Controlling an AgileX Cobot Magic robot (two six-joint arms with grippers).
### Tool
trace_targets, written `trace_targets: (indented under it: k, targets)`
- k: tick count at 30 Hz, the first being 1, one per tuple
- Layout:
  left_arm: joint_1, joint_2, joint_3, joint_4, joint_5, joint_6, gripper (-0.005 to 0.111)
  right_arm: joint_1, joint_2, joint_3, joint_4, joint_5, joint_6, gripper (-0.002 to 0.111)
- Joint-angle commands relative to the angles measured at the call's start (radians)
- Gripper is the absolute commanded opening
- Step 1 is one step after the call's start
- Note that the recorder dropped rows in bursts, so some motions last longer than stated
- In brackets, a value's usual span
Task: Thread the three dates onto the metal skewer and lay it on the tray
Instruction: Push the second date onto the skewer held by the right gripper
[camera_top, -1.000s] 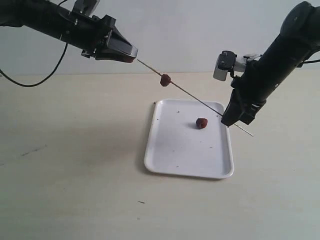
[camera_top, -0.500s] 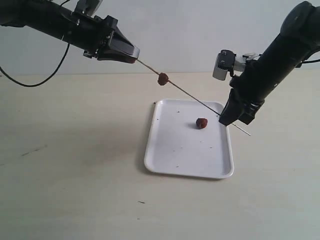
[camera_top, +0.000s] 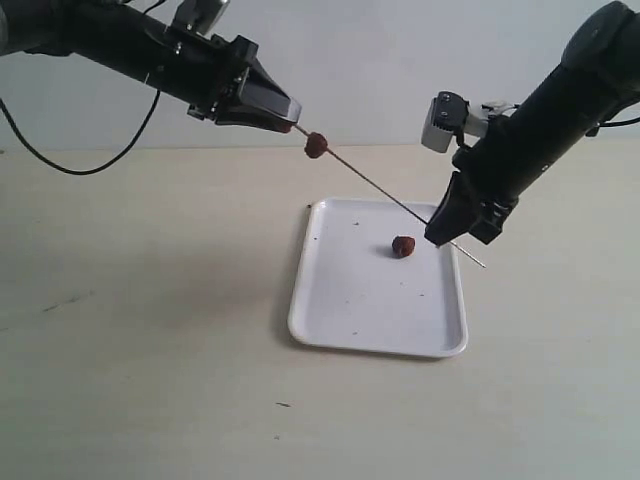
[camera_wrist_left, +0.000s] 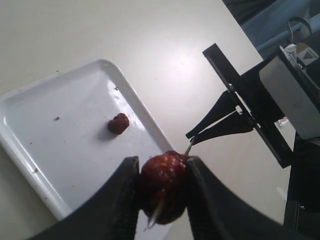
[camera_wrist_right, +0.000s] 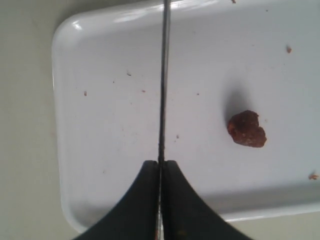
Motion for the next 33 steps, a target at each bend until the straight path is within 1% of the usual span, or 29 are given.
trace_targets:
  k: [1,10,18,24,25,27,30,32,33]
  targets:
    - [-0.035,-0.007,-0.005,-0.013,0.001,0.017,0.032,-0.005,-0.001,-0.003,0.045,-0.009,-0.015,0.0]
    - [-0.071,-0.007,-0.005,-0.013,0.001,0.033,0.032,-0.005,-0.001,-0.003,0.094,-0.018,-0.015,0.0]
    - [-0.071,-0.007,-0.005,-0.009,0.001,0.033,0.032,-0.005,-0.001,-0.003,0.136,-0.026,-0.017,0.0]
    - [-0.073,-0.007,-0.005,-0.009,0.001,0.065,0.032,-0.005,-0.001,-0.003,0.138,-0.026,-0.017,0.0]
    - [-0.073,-0.007,-0.005,-0.009,0.001,0.067,0.035,-0.005,-0.001,-0.003,0.127,-0.026,-0.017,0.0]
    - [-0.066,-0.007,-0.005,0.01,0.001,0.069,0.043,-0.007,-0.001,-0.003,0.106,-0.028,0.004,0.0]
    - [-0.062,-0.007,-0.005,0.049,0.001,0.064,0.063,-0.007,-0.003,-0.003,0.082,-0.061,0.073,0.0]
    - [-0.062,-0.007,-0.005,0.067,0.001,0.062,0.072,-0.007,-0.005,-0.003,0.082,-0.086,0.092,0.0]
    - [-0.064,-0.007,-0.005,0.069,0.001,0.062,0.075,-0.007,-0.007,-0.003,0.082,-0.098,0.108,0.0]
